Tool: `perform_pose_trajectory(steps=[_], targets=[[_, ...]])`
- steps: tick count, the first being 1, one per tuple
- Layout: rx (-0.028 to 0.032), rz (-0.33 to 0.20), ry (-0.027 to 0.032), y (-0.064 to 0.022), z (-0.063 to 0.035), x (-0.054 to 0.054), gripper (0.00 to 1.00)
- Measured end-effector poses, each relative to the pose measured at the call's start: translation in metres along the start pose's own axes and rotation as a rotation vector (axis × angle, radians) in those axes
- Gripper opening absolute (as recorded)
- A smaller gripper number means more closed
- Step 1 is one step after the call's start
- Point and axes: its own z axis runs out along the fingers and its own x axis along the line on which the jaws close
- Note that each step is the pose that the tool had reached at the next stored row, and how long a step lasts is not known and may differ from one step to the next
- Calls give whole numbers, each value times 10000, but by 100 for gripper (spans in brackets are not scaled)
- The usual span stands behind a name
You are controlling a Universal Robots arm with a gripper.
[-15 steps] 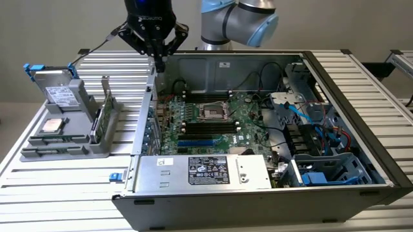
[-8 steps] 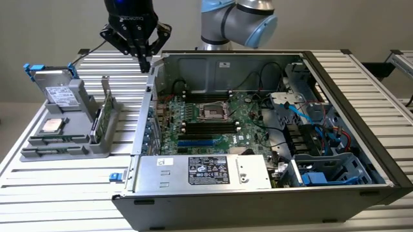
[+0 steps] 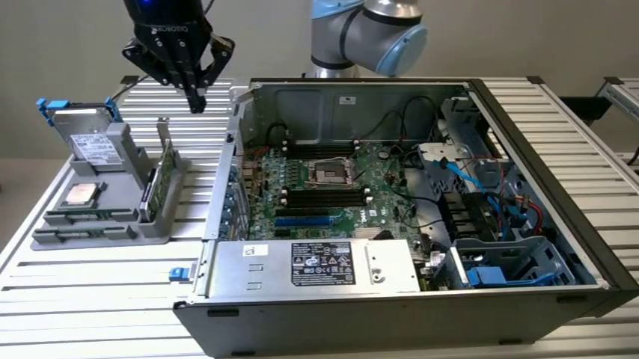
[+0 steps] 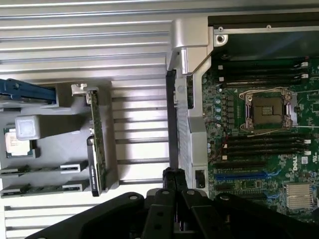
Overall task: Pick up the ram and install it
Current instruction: 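Reach for the ram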
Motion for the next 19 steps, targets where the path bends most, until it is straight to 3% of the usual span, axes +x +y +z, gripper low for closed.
perform_pose_trajectory(steps=[19], targets=[[-5,-43,8,-54,-2,855,10]])
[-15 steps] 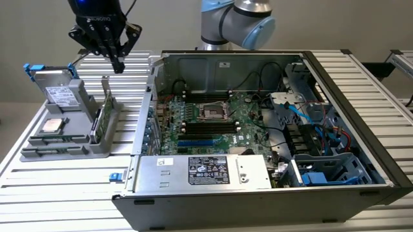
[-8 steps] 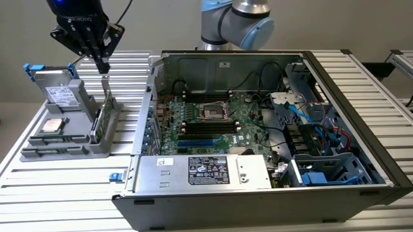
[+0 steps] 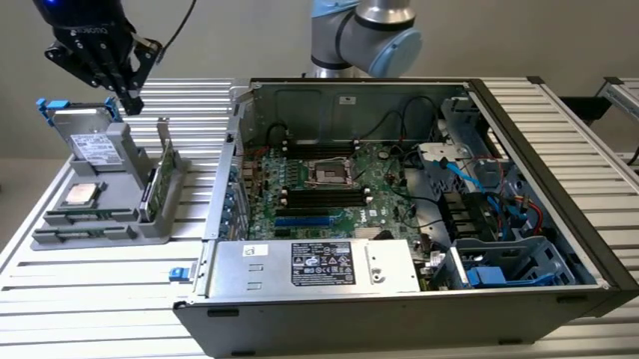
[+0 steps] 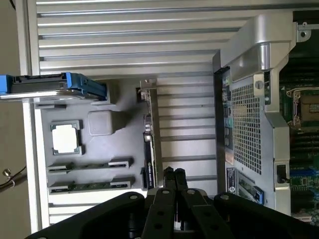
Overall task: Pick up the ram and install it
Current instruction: 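Reach for the ram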
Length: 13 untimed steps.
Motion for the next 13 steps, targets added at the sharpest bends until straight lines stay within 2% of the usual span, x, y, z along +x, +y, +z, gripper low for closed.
perform_pose_trajectory(steps=[9,13], targets=[[-10,-11,45,-25,11,409,10],[-32,-22,80,-36,24,570,10]])
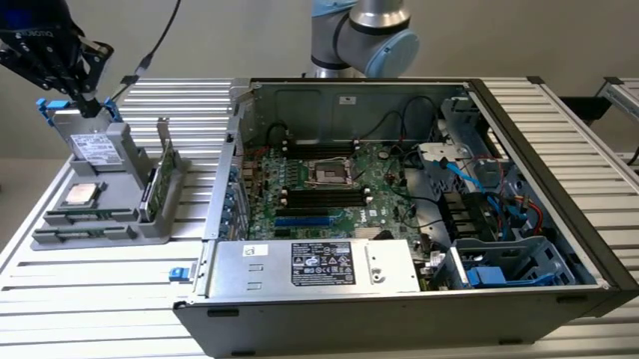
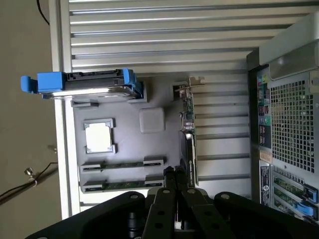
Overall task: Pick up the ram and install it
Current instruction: 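Reach for the ram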
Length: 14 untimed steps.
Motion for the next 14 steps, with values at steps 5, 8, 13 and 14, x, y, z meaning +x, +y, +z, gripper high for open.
perform_pose_trajectory(steps=[5,8,13,14], targets=[[-37,-15,94,-14,21,106,10],[-65,-27,115,-28,38,184,10],[-99,-59,129,-52,63,301,10],[-107,-69,130,-59,68,325,10]])
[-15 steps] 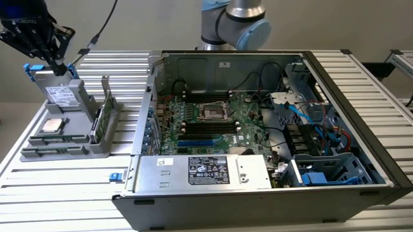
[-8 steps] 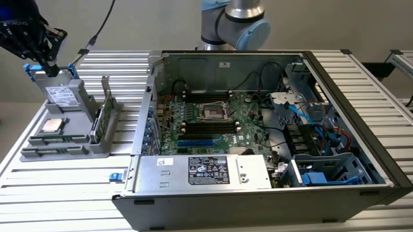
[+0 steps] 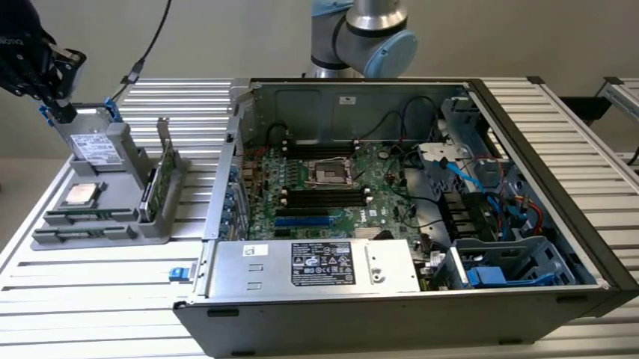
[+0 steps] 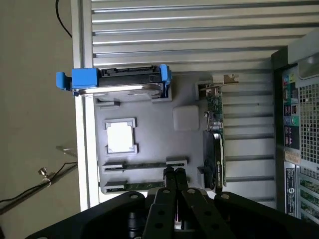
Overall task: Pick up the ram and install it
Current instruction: 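Reach for the ram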
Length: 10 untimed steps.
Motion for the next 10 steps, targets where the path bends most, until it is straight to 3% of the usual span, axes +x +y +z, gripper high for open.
perform_pose_trajectory(steps=[4,10], targets=[[-68,-16,5,-57,22,53,10],[-241,-16,12,-192,32,63,10]])
